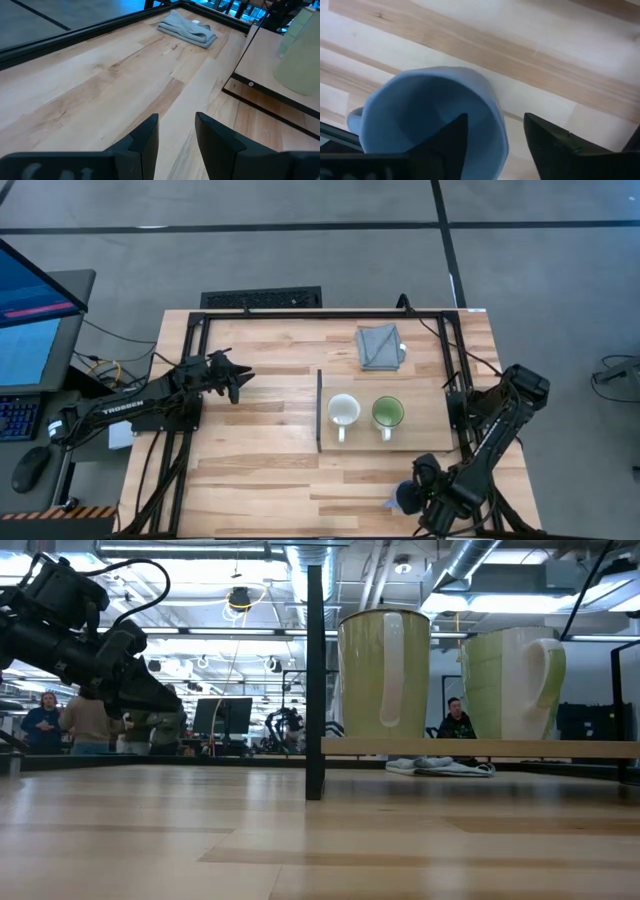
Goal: Stack small to large cups/mugs on shelf
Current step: Put the blue mug on the shelf
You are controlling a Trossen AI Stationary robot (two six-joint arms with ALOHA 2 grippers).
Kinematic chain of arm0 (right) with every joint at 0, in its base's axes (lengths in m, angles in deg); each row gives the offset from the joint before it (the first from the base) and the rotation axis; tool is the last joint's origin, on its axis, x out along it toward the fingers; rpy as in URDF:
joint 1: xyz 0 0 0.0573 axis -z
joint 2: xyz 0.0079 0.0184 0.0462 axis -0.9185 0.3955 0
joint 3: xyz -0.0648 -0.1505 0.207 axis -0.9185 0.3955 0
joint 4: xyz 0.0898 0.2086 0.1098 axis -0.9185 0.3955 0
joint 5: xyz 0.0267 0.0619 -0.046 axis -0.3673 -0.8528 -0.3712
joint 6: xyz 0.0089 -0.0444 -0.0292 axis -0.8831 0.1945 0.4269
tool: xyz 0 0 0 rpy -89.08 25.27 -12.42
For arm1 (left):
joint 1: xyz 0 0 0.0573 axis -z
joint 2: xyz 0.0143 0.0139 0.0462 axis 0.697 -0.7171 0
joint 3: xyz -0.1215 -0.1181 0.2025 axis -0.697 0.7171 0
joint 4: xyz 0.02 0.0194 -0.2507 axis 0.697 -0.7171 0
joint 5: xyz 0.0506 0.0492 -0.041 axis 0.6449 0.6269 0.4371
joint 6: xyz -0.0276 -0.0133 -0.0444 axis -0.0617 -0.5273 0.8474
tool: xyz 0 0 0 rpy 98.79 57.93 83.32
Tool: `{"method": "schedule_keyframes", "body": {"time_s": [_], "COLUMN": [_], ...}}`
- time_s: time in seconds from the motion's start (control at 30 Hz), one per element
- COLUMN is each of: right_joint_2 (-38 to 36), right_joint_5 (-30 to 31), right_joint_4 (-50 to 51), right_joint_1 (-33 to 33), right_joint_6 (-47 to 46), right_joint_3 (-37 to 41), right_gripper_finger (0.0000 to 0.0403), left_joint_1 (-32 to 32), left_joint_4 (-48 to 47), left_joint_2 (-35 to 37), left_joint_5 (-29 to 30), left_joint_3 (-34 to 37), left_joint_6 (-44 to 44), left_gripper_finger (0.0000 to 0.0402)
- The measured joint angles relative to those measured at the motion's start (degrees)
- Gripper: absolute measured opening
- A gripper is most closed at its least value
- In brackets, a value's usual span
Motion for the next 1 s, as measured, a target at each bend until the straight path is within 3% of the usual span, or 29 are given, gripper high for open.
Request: {"method": "schedule_keyframes", "body": {"time_s": [0.37, 0.77, 1.0], "right_joint_2": [0.00, 0.00, -0.02], "right_joint_5": [0.00, 0.00, 0.16], "right_joint_4": [0.24, 0.24, 0.67], "right_joint_1": [0.00, 0.00, 0.07], "right_joint_6": [-0.20, 0.11, 4.00], "right_joint_3": [0.00, 0.00, -0.09], "right_gripper_finger": [0.0140, 0.0088, 0.0023], "left_joint_1": [0.02, 0.00, 0.02], "left_joint_4": [-0.04, -0.09, -0.11], "left_joint_2": [0.00, 0.00, 0.00], "left_joint_5": [-0.04, -0.06, -0.07], "left_joint_3": [-0.02, 0.00, -0.02], "left_joint_6": [0.00, 0.00, -0.03], "left_gripper_finger": [0.0119, 0.0119, 0.0119]}}
